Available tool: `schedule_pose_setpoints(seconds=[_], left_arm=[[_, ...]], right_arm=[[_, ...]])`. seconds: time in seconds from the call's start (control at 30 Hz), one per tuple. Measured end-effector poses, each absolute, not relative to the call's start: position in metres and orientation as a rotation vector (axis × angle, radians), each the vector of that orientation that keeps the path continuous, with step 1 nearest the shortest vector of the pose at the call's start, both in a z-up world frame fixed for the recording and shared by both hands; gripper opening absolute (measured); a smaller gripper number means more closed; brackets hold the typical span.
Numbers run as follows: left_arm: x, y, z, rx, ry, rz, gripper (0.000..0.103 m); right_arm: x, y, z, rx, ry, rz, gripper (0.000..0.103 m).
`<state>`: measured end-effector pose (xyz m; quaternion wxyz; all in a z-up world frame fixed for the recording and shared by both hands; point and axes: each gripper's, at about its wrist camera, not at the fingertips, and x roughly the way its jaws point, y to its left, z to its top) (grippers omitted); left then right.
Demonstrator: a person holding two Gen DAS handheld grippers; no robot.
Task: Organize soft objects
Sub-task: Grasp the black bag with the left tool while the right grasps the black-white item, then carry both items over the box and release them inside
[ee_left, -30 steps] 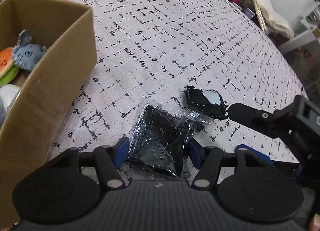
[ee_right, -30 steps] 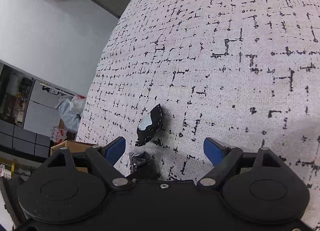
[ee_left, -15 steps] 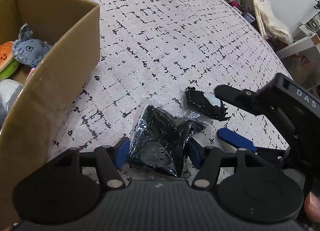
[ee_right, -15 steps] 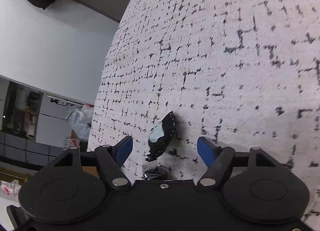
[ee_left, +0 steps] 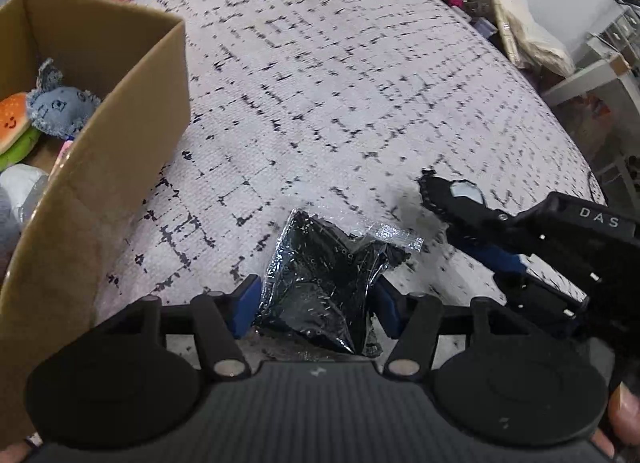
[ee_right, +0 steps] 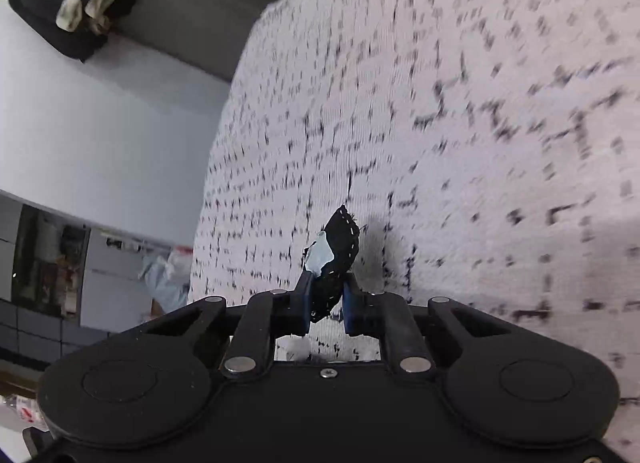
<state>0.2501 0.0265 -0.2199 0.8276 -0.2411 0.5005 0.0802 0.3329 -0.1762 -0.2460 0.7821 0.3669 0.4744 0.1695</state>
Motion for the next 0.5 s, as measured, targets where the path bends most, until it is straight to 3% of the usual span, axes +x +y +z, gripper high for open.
schedule_pose_setpoints(seconds=[0.5], left_arm=[[0.22, 0.014, -0.162, -0.462, 0.943, 0.072, 0.058]], right_arm=[[0.264, -0.204, -0.169, 0.66, 0.882, 0.312, 0.015]])
